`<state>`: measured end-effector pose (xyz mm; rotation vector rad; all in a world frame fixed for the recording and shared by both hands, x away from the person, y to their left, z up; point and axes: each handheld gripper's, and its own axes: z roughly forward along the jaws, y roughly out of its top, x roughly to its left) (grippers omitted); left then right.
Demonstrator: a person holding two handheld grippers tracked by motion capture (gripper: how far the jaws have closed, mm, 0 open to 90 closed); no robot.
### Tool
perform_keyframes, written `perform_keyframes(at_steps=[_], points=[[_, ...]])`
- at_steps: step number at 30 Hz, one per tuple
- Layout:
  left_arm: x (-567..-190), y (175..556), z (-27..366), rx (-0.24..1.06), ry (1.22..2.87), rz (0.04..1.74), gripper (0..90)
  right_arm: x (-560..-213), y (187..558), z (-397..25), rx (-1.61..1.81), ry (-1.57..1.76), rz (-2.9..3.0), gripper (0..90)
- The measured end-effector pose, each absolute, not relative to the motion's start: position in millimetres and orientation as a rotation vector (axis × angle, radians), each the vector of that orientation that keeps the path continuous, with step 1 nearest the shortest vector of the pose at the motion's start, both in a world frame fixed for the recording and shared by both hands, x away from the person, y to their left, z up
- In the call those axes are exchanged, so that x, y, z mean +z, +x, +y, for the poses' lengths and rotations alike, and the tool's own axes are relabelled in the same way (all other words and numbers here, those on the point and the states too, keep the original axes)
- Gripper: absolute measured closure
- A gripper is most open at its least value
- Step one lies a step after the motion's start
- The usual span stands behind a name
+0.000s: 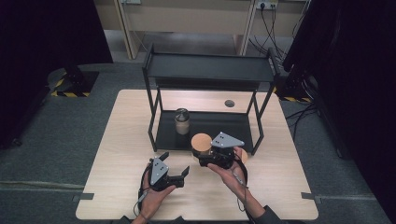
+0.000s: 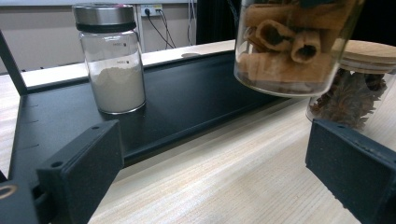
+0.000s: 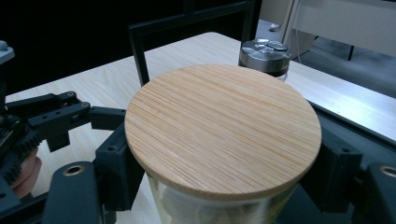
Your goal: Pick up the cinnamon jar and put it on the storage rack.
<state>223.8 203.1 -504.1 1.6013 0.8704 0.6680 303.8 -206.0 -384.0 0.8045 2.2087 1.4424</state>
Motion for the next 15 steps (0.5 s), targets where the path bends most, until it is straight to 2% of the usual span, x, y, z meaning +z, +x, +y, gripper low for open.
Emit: perform_keyframes(at_steps=[15], points=[[-504.1, 224.0, 203.3, 0.667, 1.601, 0.871, 3.8, -378.9, 312.9, -202.1, 1.446, 0.823, 2.178, 26.0]])
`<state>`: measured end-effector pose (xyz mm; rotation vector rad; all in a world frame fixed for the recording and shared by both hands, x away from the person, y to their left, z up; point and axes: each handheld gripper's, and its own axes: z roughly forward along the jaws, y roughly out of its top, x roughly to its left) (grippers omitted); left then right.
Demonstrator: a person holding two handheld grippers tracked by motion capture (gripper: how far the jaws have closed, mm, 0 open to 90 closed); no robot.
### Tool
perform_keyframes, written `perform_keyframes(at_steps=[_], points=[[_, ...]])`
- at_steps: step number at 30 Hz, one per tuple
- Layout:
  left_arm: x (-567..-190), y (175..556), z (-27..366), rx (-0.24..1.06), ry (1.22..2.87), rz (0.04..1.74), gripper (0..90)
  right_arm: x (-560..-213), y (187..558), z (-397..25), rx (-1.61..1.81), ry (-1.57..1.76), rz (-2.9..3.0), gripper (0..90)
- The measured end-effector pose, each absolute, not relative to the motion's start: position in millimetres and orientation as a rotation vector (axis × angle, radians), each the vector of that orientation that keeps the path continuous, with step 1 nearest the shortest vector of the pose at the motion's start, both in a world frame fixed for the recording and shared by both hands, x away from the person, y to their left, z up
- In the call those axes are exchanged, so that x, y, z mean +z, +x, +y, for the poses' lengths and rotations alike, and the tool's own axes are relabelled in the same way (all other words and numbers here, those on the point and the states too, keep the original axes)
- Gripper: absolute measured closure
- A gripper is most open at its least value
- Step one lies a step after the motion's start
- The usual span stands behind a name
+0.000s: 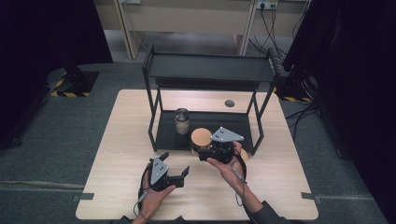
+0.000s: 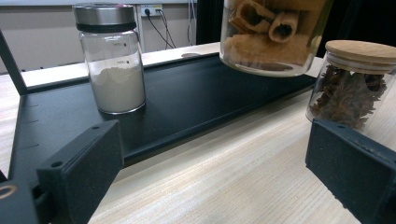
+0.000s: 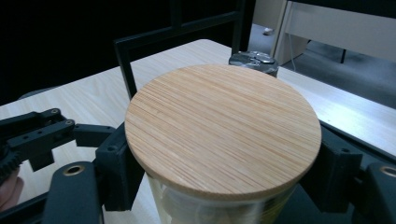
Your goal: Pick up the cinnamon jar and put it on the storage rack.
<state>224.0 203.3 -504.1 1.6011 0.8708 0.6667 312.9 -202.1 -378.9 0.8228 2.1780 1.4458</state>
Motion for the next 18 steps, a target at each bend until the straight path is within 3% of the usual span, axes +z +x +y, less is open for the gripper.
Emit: perform_keyframes(at_steps=[18], points=[[-504, 224, 203, 0.667, 1.602, 0.869, 3.7, -378, 330, -181, 1.369, 0.938, 2.123, 26.0]])
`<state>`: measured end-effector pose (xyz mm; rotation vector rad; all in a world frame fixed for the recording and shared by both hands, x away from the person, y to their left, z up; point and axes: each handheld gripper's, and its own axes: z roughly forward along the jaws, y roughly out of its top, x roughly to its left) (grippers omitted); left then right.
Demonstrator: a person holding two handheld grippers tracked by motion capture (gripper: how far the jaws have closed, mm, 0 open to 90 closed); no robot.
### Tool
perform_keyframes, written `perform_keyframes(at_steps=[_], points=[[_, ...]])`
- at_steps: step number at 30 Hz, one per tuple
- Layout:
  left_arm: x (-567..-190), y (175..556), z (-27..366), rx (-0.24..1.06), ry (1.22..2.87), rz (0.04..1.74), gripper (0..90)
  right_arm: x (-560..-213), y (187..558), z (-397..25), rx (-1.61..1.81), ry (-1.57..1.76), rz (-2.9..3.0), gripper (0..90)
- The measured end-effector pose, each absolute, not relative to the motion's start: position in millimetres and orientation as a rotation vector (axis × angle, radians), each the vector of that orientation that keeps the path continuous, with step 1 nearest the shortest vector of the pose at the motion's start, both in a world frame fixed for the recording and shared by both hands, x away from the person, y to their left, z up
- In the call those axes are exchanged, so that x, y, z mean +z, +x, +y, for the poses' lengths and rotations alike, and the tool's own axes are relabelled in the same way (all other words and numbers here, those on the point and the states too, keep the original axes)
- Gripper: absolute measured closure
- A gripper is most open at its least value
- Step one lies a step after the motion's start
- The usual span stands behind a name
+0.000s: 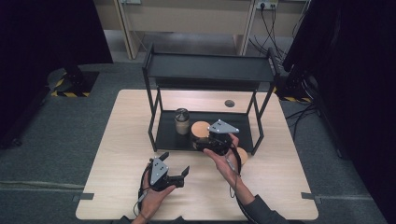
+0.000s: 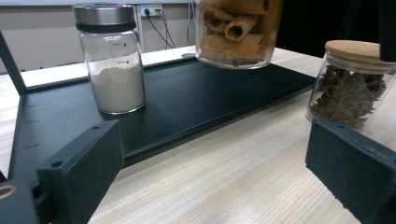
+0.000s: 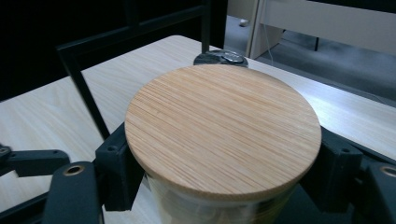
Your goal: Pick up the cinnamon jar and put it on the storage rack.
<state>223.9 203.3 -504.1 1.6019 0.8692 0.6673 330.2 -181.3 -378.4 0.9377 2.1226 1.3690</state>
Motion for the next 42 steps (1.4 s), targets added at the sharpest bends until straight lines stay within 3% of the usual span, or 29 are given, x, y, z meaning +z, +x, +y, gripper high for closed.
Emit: perform_keyframes(at_steps=[42], points=[[-504, 224, 203, 0.666, 1.601, 0.868, 3.7, -403, 367, -145, 1.234, 1.092, 1.995, 26.0]])
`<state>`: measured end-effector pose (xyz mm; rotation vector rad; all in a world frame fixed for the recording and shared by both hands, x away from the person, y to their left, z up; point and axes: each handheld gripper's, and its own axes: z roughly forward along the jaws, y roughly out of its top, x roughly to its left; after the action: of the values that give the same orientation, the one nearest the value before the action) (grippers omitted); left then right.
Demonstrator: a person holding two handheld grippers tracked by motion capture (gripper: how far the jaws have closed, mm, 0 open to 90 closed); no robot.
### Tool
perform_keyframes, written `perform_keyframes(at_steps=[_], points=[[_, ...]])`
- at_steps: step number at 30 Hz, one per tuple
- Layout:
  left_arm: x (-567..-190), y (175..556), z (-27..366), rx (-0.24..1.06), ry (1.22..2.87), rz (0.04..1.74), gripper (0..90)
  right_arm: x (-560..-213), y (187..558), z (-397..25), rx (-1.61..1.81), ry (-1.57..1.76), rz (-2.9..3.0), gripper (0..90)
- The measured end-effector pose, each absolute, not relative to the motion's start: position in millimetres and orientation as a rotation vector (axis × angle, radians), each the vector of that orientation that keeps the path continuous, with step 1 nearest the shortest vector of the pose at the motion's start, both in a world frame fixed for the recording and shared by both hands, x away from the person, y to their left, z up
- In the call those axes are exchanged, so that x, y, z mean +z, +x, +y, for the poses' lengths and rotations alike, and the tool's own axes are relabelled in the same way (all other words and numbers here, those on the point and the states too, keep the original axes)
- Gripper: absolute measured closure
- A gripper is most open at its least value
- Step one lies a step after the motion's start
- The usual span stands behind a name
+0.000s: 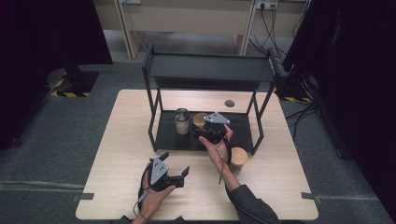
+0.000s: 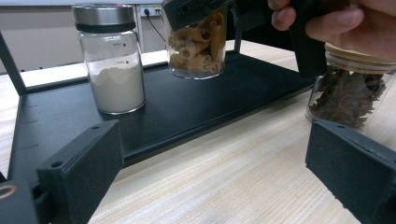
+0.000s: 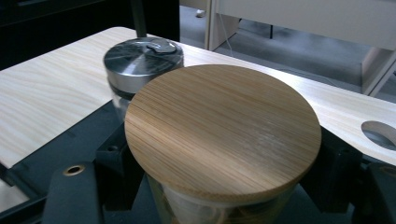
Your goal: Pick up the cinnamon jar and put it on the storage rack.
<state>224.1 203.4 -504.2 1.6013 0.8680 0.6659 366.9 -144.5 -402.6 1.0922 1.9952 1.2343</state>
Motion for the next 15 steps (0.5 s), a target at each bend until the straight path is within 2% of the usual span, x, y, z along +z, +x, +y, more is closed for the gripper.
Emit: perform_keyframes(at_steps=[15], points=[[-504, 224, 203, 0.666, 1.601, 0.867, 3.8, -410, 378, -135, 1.196, 1.129, 1.962, 26.0]])
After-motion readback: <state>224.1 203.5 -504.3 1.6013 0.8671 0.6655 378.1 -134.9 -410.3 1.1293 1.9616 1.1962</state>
